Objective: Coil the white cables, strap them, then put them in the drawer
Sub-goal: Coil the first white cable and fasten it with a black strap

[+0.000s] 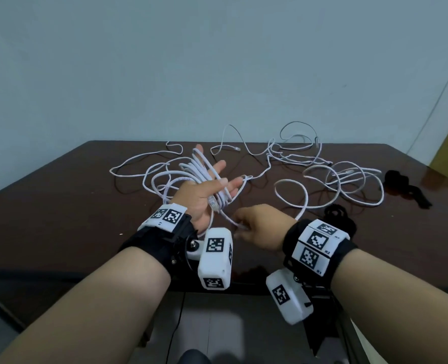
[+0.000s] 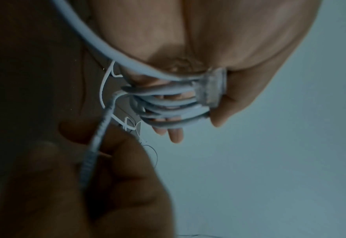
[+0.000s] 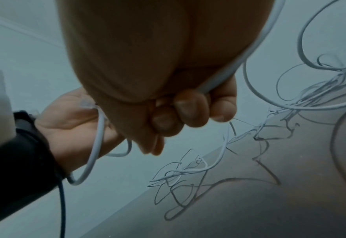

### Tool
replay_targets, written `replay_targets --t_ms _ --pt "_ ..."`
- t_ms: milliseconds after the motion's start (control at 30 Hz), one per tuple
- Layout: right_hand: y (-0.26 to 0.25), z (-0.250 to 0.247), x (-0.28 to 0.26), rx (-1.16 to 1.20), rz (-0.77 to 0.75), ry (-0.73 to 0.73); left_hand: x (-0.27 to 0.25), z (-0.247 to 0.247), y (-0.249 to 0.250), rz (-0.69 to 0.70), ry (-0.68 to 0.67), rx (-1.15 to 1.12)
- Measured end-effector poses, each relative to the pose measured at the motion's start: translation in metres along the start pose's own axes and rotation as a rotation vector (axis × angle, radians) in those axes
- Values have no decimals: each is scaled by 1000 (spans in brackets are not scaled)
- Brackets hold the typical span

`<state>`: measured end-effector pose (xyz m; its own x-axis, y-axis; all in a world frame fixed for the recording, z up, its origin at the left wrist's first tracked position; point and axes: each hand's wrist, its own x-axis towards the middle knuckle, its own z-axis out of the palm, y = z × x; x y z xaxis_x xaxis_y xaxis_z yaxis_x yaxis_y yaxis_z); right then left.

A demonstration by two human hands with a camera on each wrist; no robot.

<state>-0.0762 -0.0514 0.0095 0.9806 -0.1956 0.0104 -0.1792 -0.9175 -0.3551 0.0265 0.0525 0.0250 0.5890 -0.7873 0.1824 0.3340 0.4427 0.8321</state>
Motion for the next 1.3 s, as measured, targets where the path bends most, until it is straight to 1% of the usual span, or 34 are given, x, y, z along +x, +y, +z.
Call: replay_targets --t_ms 33,100,200,233,367,400,467,500,567,633,667,733,800,867,933,1033,1100,1167,1233,1300 --pt "1 -2 0 -16 -26 4 -4 3 0 -12 24 33" --pt "1 -8 -2 2 -42 57 -9 6 -2 -33 64 109" --pt "2 -19 -6 17 -52 122 -9 2 -10 -121 68 214" --pt "2 -22 -7 3 -62 137 -11 2 -10 -151 49 271" --pt "3 -34 -8 -130 -134 199 -16 -1 -7 -238 -96 685" --pt "3 -35 -8 -165 -153 227 -17 -4 -5 -249 -93 767" --pt "5 -36 -6 -197 -160 281 -10 -7 -7 -239 -89 796" --pt "7 -36 -5 -199 -148 298 -8 -8 -7 -227 -127 779" --pt "11 -38 -4 -205 -110 326 -9 -11 -8 -246 -166 774" --pt "13 -41 -5 -168 -74 368 -9 -15 -11 -269 -187 769" --pt "14 -42 -4 -122 -75 404 -11 -13 -10 -268 -177 743" --pt "15 -45 -3 7 -85 475 -12 -13 -9 -292 -178 765" --pt "18 -48 1 146 -72 521 -13 -16 -10 -363 -228 783" --pt "22 -51 5 248 -36 519 -14 -12 -9 -360 -289 619" --pt "25 -51 10 349 -17 482 -12 -12 -11 -327 -299 463" --pt "31 -45 15 481 -1 449 -11 -14 -15 -298 -306 370" --pt "35 -43 16 476 35 468 -10 -16 -14 -302 -296 311" --pt "40 -40 17 394 89 483 -9 -16 -13 -293 -294 244" --pt "45 -34 17 317 148 464 -7 -15 -11 -268 -324 183" --pt "48 -26 17 305 197 412 -3 -15 -10 -243 -372 82"
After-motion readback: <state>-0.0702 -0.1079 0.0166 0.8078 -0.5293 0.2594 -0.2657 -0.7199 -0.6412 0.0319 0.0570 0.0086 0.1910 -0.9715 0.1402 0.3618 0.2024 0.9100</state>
